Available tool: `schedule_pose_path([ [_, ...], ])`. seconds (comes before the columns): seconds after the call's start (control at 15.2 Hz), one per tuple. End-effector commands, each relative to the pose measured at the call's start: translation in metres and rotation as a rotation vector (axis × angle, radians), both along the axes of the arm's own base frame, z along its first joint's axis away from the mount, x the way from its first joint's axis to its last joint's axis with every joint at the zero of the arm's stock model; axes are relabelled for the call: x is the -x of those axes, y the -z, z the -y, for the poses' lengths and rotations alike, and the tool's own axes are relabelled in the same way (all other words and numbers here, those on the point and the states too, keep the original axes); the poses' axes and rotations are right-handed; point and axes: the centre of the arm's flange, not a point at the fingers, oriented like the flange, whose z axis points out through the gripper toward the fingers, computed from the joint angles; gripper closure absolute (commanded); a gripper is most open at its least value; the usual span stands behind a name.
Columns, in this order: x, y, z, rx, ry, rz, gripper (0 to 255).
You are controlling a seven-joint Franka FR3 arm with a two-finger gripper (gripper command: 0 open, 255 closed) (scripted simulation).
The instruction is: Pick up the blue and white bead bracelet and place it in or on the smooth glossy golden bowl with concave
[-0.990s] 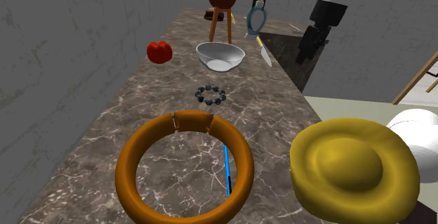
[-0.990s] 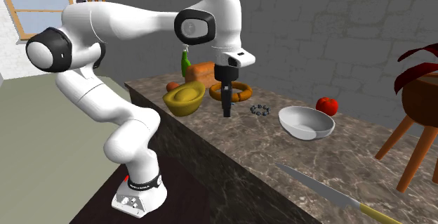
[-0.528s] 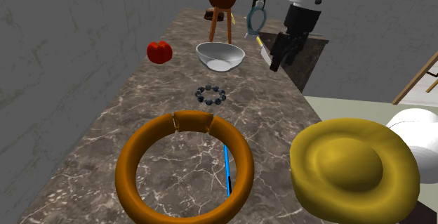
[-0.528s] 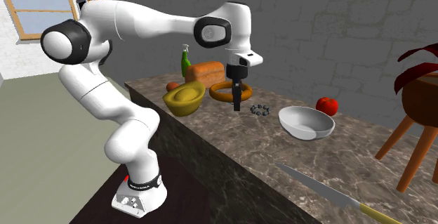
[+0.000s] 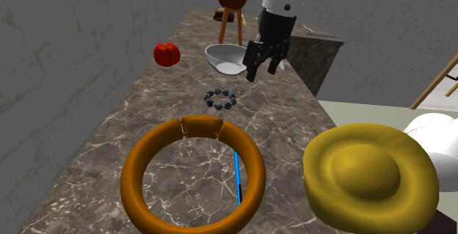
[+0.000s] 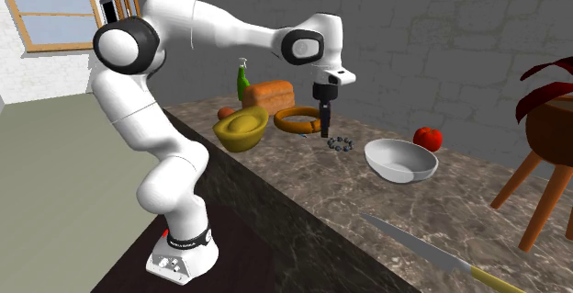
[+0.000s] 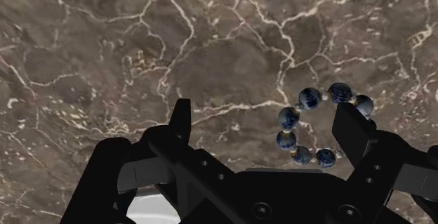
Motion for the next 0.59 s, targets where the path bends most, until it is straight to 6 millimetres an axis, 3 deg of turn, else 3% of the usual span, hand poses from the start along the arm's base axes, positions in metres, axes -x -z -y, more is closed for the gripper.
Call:
schedule_pose_path([
  [0.0,-0.013,0.008,-0.028,0.003,0.012,0.001,0],
  [0.53,-0.059,0.032,-0.123,0.023,0.054,0.005,0],
])
